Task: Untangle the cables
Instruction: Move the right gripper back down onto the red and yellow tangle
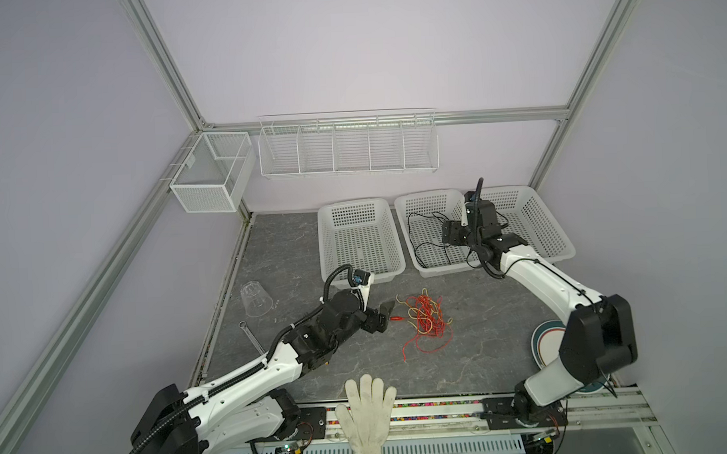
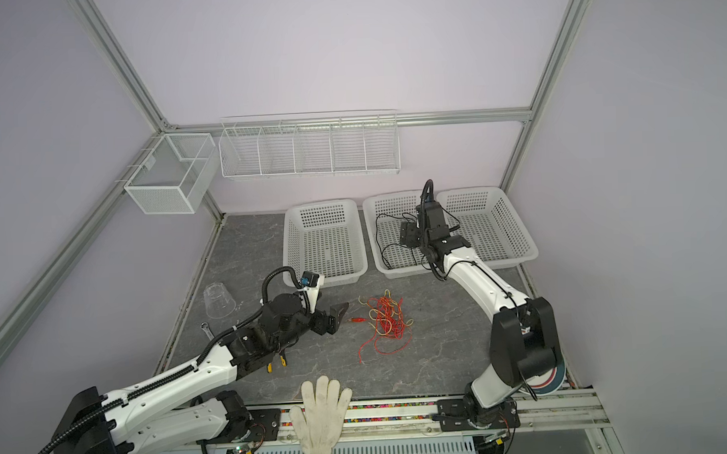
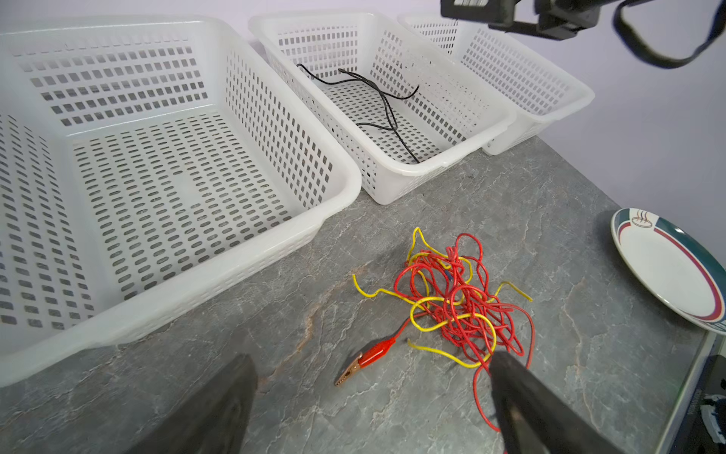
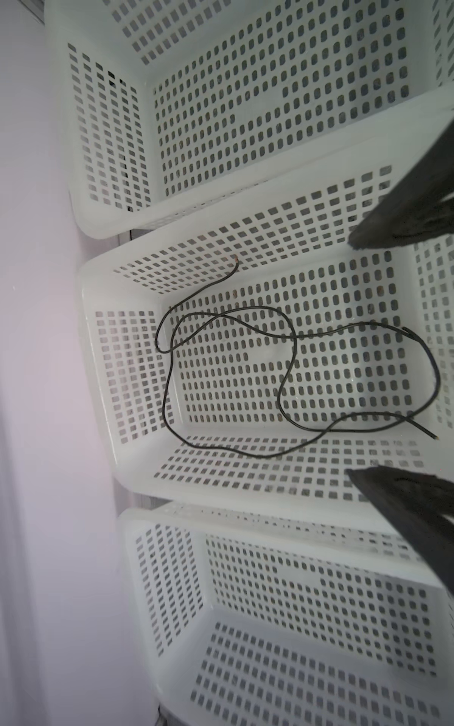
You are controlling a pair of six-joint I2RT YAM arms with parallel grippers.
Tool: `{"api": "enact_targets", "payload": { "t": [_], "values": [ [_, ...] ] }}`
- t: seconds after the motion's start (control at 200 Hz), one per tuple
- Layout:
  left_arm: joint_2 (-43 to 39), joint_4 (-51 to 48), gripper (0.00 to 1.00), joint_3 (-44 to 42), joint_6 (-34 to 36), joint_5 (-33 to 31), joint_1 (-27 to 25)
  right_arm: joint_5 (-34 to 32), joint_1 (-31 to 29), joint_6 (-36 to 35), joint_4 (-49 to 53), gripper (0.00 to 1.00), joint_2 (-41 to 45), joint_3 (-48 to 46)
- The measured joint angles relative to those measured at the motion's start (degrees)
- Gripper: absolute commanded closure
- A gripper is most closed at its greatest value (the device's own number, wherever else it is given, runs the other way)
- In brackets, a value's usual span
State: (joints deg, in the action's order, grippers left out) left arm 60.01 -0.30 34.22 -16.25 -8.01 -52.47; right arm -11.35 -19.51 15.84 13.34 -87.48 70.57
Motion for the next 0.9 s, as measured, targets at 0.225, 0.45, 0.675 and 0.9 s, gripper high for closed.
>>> {"api": "enact_targets", "payload": {
  "t": [0.225, 0.45, 0.675, 0.9],
  "values": [
    [3.8, -1.53, 0.12, 0.0, -0.66, 1.68, 0.0, 2.62, -5.7, 0.07, 3.93, 0.18, 6.95, -11.21],
    [7.93, -1.18, 0.14, 0.0, -1.53, 3.48, 0.0, 5.66, -13.66, 0.72, 7.02, 0.25, 11.65, -21.49],
    [10.54, 2.99, 0.14, -0.02, -2.62, 5.38, 0.0, 7.28, -16.26, 2.47, 7.1, 0.27, 13.44, -26.12],
    [11.96, 7.87, 0.14, -0.79, -3.13, 7.89, 0.0, 9.49, -17.49, 3.5, 3.52, 0.36, 12.48, -26.12]
  ]
}}
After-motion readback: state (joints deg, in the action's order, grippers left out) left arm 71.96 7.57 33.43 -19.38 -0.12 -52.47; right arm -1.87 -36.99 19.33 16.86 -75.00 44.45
